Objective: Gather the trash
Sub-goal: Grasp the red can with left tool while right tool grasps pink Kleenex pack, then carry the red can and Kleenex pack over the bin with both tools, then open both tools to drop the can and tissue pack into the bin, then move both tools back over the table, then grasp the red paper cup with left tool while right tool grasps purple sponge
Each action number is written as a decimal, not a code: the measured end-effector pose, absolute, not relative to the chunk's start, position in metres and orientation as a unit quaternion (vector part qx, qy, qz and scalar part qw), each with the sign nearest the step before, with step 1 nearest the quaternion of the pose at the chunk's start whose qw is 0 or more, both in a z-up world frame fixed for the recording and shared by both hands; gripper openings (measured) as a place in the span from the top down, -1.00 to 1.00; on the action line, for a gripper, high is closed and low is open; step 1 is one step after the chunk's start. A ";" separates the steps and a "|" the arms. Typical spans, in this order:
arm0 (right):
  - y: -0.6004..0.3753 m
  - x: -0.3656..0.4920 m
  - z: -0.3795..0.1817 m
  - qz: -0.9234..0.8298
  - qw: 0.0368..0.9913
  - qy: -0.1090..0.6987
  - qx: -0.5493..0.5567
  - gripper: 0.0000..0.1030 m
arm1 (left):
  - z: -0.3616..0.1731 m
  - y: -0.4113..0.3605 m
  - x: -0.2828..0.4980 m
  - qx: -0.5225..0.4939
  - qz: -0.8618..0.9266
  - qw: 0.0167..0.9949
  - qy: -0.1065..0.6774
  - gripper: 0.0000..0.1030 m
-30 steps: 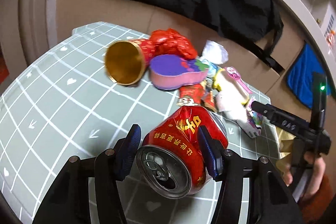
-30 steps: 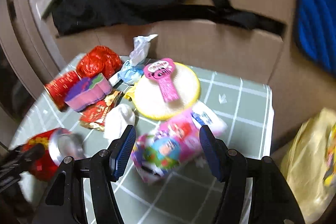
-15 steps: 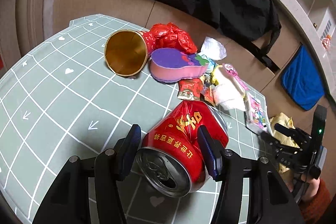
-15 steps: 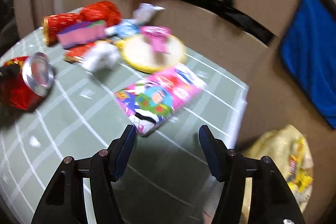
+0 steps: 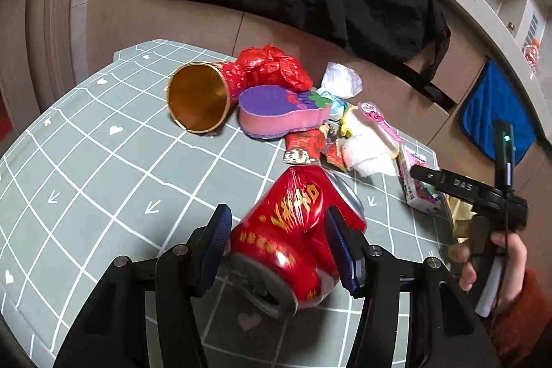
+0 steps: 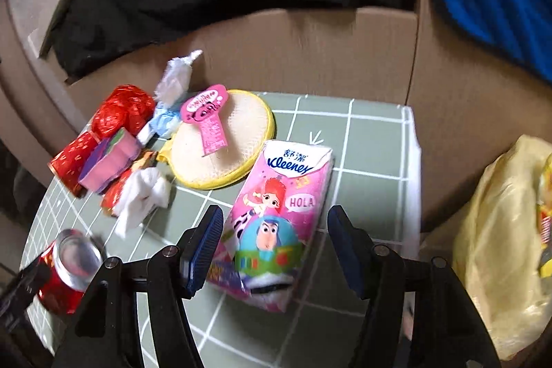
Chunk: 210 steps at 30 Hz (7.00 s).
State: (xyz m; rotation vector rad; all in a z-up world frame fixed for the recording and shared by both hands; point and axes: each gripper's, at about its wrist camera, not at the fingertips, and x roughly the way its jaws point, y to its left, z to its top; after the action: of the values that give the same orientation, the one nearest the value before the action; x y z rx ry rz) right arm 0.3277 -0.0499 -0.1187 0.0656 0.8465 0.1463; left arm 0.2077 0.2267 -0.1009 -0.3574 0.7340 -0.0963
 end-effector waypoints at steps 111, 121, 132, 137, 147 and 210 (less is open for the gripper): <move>-0.403 0.203 -0.042 -0.008 0.947 0.279 0.159 -0.07 | -0.052 -0.189 0.342 -0.086 -0.339 0.841 0.413 -0.33; -0.389 0.194 -0.046 -0.018 0.948 0.282 0.144 -0.08 | -0.039 -0.136 0.321 -0.066 -0.264 0.892 0.361 -0.33; -0.325 0.193 -0.017 -0.002 0.962 0.260 0.090 -0.08 | -0.024 -0.029 0.290 -0.062 -0.187 0.933 0.302 -0.33; -0.270 0.201 -0.004 0.020 0.968 0.246 0.045 -0.08 | -0.027 0.039 0.290 -0.096 -0.138 0.940 0.297 -0.34; -0.162 0.230 -0.010 0.102 0.959 0.265 0.002 -0.08 | -0.042 0.161 0.275 -0.137 -0.061 0.946 0.287 -0.34; 0.116 0.405 -0.102 0.342 0.827 0.447 -0.020 -0.09 | -0.080 0.335 0.204 -0.202 0.015 0.921 0.333 -0.07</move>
State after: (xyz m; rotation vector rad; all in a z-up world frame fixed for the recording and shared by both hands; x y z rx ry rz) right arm 0.4052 0.1163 -0.1023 -0.0430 0.9488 0.7260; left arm 0.2037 0.3354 -0.0804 -0.4149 0.6851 0.0314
